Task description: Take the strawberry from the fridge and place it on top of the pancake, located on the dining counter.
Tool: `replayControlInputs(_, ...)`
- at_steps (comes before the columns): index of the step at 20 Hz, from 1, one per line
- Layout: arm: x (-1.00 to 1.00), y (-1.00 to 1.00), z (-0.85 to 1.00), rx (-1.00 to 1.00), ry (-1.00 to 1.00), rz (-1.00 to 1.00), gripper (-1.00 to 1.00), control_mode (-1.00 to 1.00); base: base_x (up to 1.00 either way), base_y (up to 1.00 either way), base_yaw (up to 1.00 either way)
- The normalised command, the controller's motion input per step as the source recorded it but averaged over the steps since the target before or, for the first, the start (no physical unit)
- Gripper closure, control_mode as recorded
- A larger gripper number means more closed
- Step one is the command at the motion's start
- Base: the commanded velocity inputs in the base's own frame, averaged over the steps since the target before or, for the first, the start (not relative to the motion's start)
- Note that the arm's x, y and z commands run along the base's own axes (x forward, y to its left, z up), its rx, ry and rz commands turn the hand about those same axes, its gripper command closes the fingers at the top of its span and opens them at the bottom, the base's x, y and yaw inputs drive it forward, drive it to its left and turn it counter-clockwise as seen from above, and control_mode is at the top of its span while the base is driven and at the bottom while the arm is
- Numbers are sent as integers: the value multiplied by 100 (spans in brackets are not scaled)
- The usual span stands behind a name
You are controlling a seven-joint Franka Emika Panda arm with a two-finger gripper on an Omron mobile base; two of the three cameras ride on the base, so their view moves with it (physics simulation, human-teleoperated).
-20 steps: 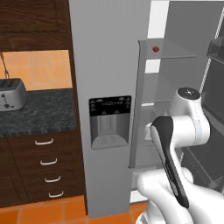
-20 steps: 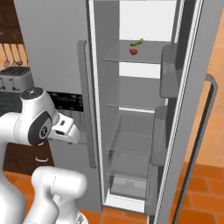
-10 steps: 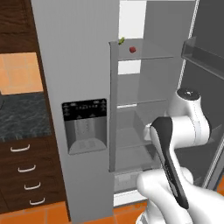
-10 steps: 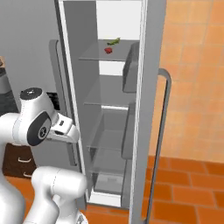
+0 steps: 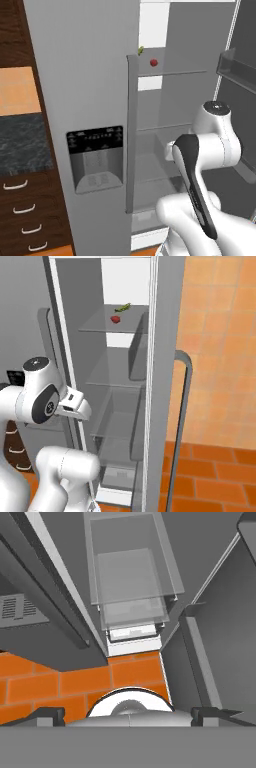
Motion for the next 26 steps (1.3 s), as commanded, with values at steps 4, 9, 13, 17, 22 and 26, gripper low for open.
replayControlInputs(4,0,0,0,0,0,0,-100,100,50,-2,0)
replayControlInputs(9,0,0,0,0,0,0,-100,100,47,-19,0)
replayControlInputs(13,0,0,0,0,0,0,-100,100,25,-48,0)
replayControlInputs(17,0,0,0,0,0,0,-100,100,5,-50,0)
replayControlInputs(22,0,0,0,0,0,0,-100,100,17,-3,1)
replayControlInputs(26,0,0,0,0,0,0,-100,100,8,0,1)
